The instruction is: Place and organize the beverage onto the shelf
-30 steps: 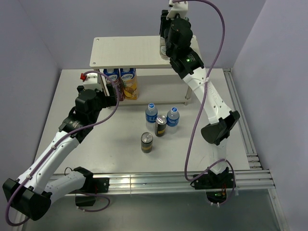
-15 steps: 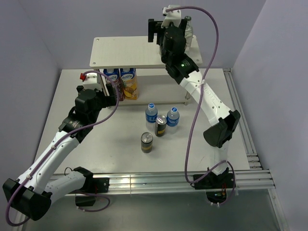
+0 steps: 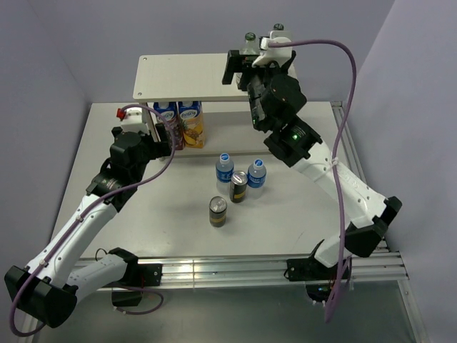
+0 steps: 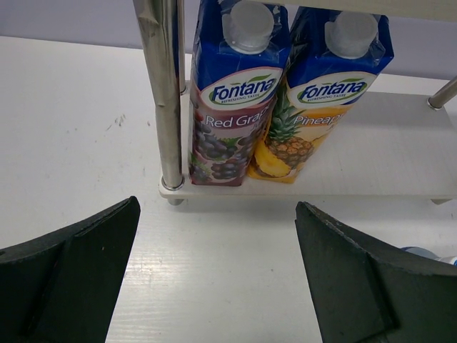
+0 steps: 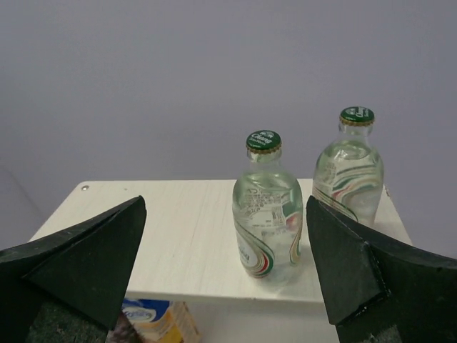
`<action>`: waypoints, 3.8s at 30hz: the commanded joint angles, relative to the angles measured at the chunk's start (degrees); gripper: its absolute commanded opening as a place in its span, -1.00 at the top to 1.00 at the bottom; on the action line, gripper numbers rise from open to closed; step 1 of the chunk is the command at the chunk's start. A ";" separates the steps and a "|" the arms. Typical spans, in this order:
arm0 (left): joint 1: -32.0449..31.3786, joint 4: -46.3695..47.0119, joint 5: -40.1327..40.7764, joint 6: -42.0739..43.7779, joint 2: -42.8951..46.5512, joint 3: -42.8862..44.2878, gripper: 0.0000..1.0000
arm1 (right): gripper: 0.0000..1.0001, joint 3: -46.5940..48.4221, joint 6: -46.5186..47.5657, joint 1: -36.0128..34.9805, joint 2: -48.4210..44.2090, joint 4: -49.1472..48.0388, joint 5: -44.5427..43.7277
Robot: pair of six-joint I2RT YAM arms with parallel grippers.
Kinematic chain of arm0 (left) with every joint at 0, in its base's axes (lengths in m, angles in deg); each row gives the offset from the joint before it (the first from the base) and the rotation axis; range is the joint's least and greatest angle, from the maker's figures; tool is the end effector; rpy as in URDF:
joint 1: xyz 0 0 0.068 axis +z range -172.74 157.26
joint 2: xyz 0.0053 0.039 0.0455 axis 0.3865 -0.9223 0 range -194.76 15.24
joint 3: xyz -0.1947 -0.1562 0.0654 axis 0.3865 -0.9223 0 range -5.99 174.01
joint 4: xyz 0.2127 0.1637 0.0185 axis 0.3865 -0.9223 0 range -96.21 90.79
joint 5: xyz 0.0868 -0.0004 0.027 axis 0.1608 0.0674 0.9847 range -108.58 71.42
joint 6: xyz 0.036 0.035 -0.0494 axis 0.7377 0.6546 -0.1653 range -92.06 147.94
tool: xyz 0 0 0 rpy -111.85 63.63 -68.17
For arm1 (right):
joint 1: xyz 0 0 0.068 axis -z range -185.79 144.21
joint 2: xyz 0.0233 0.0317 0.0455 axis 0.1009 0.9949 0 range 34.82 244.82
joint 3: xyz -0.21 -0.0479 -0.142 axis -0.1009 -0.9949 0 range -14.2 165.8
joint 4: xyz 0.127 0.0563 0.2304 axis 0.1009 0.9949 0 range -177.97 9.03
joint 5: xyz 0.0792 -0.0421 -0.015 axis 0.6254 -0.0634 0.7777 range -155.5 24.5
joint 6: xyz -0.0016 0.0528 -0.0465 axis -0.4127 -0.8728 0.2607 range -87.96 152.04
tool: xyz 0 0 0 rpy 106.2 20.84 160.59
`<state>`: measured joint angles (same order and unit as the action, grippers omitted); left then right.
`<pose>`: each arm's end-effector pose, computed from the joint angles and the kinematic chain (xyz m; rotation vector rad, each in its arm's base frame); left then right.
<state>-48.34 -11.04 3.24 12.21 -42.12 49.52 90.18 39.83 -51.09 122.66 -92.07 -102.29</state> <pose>0.2479 -0.0951 0.3446 -0.1152 1.7918 -0.1721 0.2696 0.2234 0.5339 -0.0195 1.2863 0.1737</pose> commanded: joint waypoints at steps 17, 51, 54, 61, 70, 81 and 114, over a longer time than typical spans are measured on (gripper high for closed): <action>-6.72 2.79 -25.61 1.58 -5.20 0.55 -0.99 | -1.00 -41.87 -18.59 -16.22 -42.73 9.09 -18.91; -23.61 27.04 -0.38 -5.72 -29.65 -1.89 -0.84 | -1.00 -58.41 -33.81 -18.07 -61.38 31.70 -19.10; -23.70 26.69 0.15 -6.07 -29.04 -2.42 -0.69 | -1.00 -58.32 -33.98 -18.16 -61.38 31.78 -19.28; -24.14 25.72 0.68 -8.27 -24.47 -6.98 -0.58 | -1.00 -58.41 -34.16 -18.07 -61.20 31.96 -19.80; -25.20 24.40 0.76 -9.41 -20.51 -10.24 -0.69 | -1.00 -58.50 -34.51 -18.16 -60.76 32.14 -20.07; -25.28 25.28 0.68 -8.36 -23.23 -7.44 -0.66 | -1.00 -58.41 -35.04 -18.16 -61.20 33.02 -20.33; -25.28 26.60 -0.38 -6.60 -27.27 -4.10 -0.89 | -1.00 -58.76 -34.69 -18.16 -60.85 32.22 -20.33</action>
<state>-73.39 12.65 2.44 4.74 -69.01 44.38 31.39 5.86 -68.92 61.70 -59.17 -121.44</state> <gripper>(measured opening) 0.940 0.999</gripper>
